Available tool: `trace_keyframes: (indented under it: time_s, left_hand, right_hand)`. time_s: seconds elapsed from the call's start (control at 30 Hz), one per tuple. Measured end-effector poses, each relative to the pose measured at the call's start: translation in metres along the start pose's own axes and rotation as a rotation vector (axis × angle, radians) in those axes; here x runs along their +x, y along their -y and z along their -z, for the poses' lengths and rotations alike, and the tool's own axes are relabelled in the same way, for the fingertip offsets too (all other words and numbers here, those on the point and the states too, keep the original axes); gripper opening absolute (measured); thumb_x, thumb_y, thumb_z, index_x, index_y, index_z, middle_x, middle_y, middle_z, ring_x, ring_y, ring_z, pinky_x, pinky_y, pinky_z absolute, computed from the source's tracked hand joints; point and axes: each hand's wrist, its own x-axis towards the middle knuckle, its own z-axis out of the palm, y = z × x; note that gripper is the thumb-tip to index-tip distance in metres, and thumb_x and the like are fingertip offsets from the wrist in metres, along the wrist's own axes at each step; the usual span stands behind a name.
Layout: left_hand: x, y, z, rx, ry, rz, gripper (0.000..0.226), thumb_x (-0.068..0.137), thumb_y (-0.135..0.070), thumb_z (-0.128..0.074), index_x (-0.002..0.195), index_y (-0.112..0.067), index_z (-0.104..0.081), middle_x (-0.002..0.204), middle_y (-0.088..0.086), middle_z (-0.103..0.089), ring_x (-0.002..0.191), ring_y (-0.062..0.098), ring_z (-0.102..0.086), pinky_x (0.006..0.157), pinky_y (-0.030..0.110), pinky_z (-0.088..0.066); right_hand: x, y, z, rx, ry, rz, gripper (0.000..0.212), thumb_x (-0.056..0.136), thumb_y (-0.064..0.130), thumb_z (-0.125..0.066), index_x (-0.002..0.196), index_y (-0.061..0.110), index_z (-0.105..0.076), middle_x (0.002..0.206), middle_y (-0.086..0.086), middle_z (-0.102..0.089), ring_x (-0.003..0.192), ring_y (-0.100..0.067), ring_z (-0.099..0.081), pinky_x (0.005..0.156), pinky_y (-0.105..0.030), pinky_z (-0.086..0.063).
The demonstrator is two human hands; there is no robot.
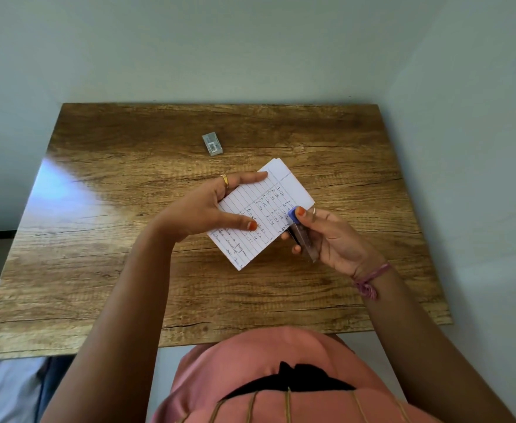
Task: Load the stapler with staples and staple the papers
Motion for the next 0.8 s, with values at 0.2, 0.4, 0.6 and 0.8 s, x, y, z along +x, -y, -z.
trace_keyframes:
  time_s: [0.2,0.4,0.6,0.8]
  left_hand:
    - [-0.003,0.001,0.002,0.028,0.02,0.001,0.078,0.071,-0.007,-0.077,0.133,-0.042,-0.046,0.109,0.002,-0.065,0.08,0.019,-0.071,0.062,0.027,-0.058]
    - [-0.004,0.002,0.004,0.045,0.023,0.006,0.078,0.069,-0.013,-0.079,0.133,-0.044,-0.046,0.116,0.007,-0.064,0.082,0.022,-0.071,0.064,0.029,-0.058]
    - [-0.008,-0.004,0.005,0.128,0.074,0.0,0.085,0.07,-0.011,-0.08,0.135,-0.048,-0.04,0.121,0.0,-0.062,0.087,0.022,-0.071,0.07,0.038,-0.06]
    - [0.006,-0.026,0.001,0.121,0.0,0.122,0.115,0.063,-0.03,-0.081,0.148,-0.038,-0.003,0.099,0.003,-0.073,0.075,0.023,-0.073,0.06,0.032,-0.059]
  right_hand:
    - [-0.003,0.004,0.004,-0.035,-0.017,-0.008,0.037,0.079,0.029,-0.06,0.107,0.004,-0.062,0.089,-0.013,-0.071,0.073,-0.014,-0.067,0.054,-0.023,-0.052]
    - [-0.003,0.002,0.0,-0.056,-0.039,-0.008,0.034,0.08,0.028,-0.06,0.103,0.003,-0.063,0.083,-0.012,-0.072,0.07,-0.012,-0.068,0.051,-0.022,-0.052]
    - [-0.003,0.003,-0.004,-0.111,-0.094,-0.025,0.035,0.076,0.028,-0.064,0.1,0.002,-0.064,0.086,-0.013,-0.071,0.069,-0.014,-0.065,0.049,-0.022,-0.053]
    - [-0.008,0.005,-0.008,-0.17,-0.059,-0.031,0.014,0.092,0.013,-0.054,0.086,0.005,-0.063,0.069,-0.004,-0.073,0.053,-0.007,-0.065,0.044,-0.017,-0.05]
